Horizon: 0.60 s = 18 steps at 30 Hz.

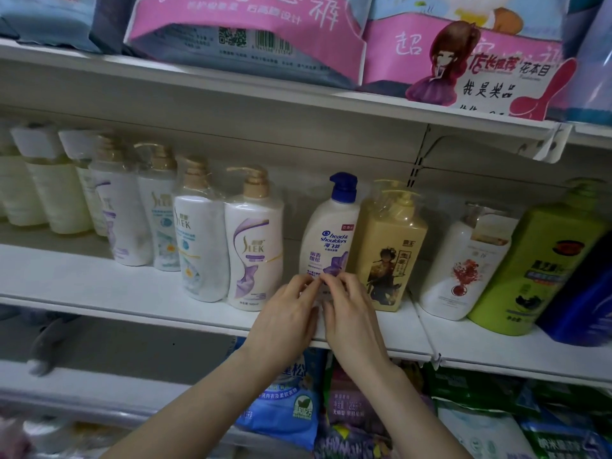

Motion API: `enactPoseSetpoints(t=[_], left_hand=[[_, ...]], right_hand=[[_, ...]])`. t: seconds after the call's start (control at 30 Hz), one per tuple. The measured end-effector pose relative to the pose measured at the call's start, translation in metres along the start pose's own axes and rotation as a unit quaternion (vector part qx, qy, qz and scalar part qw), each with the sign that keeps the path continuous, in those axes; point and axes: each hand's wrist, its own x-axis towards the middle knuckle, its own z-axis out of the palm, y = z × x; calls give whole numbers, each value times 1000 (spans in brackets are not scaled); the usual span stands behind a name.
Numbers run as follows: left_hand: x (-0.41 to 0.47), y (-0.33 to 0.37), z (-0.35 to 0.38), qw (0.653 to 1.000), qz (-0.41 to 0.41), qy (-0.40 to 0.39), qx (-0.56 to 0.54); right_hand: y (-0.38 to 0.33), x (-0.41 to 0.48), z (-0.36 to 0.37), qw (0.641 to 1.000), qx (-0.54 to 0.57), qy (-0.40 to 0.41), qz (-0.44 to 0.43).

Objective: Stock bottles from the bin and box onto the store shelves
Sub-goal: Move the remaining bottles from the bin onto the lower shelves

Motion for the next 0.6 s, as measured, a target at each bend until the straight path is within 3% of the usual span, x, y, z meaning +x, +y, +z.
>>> enactPoseSetpoints(t=[0.4, 0.6], left_hand=[[-15, 1, -5, 1000, -27, -4, 2], [-55, -6, -35, 998, -60, 32, -6]], right_hand=[[-3, -5, -5, 999, 29, -4, 21], [-39, -27, 5, 999, 46, 9, 10]])
